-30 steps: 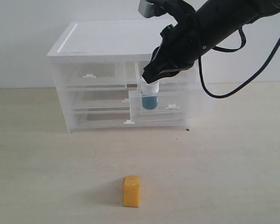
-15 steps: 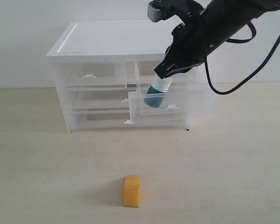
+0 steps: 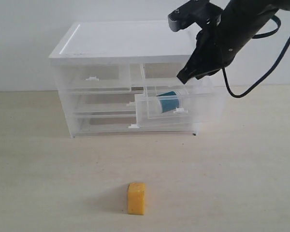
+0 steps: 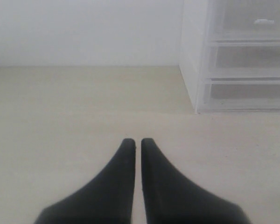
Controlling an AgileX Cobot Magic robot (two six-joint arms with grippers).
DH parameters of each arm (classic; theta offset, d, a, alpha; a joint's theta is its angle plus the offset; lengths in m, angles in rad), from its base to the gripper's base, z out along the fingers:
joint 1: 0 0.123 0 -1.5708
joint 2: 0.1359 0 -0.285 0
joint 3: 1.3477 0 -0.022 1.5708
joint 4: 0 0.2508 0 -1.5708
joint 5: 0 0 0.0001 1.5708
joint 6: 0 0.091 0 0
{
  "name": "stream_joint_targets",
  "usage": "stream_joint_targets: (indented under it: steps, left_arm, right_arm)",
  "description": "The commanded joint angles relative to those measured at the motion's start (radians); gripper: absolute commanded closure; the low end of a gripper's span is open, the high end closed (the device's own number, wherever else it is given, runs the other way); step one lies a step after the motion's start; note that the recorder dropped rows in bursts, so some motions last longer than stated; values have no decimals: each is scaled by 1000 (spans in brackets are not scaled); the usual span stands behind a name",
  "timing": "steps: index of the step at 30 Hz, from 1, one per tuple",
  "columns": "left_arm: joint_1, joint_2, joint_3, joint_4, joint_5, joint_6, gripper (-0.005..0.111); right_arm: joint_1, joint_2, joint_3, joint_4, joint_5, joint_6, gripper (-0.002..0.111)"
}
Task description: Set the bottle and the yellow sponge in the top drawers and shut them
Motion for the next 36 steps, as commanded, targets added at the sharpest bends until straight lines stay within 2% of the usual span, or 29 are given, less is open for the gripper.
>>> stream_joint_targets:
  steps: [1, 13, 21, 36]
  left_arm:
    - [5, -3, 4, 0, 0, 2, 103]
    - [5, -3, 4, 0, 0, 2, 103]
    - [5, -3, 4, 0, 0, 2, 103]
    - [5, -3, 4, 0, 0, 2, 103]
  right_arm:
    - [-1, -84, -1, -9, 46, 41, 108]
    - [-1, -154, 26, 350, 381, -184, 108]
    - [-1, -154, 172, 376, 251, -237, 108]
    - [-1, -60, 186, 447, 48, -267, 108]
